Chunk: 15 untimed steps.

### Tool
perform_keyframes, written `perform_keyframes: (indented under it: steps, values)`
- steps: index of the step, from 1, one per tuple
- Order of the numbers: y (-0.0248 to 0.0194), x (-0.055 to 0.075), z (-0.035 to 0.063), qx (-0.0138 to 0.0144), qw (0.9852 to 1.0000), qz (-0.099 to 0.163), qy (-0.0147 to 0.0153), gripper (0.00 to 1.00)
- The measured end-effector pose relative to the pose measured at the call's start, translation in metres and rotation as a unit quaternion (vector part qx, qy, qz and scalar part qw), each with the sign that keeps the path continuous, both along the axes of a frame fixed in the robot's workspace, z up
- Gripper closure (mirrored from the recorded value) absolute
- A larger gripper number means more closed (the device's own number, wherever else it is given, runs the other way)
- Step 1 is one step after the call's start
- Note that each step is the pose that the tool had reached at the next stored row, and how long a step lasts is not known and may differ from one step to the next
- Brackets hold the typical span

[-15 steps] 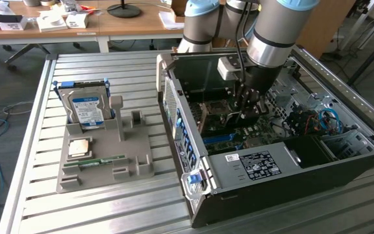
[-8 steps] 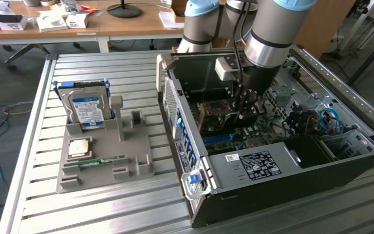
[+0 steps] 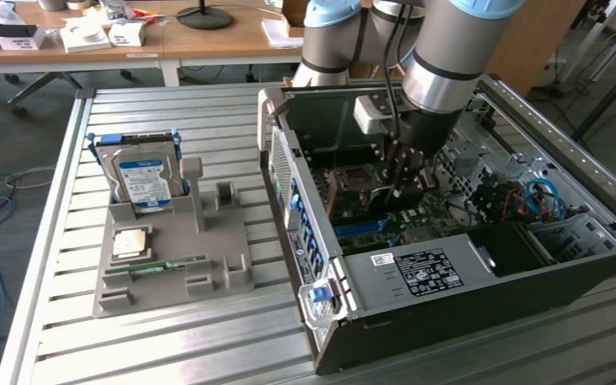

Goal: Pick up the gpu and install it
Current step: 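Insert the gpu into the slot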

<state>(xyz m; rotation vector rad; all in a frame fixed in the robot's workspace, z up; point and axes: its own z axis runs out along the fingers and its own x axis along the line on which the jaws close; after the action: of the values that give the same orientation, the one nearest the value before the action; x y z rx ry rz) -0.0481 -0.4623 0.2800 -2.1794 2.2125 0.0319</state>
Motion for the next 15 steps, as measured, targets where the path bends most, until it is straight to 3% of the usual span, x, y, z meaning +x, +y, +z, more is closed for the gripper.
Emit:
perform_keyframes:
  steps: [15]
  values:
    - [-0.0006, -0.0057, -0.0026, 0.0, 1.0, 0.0, 0.0, 0.74]
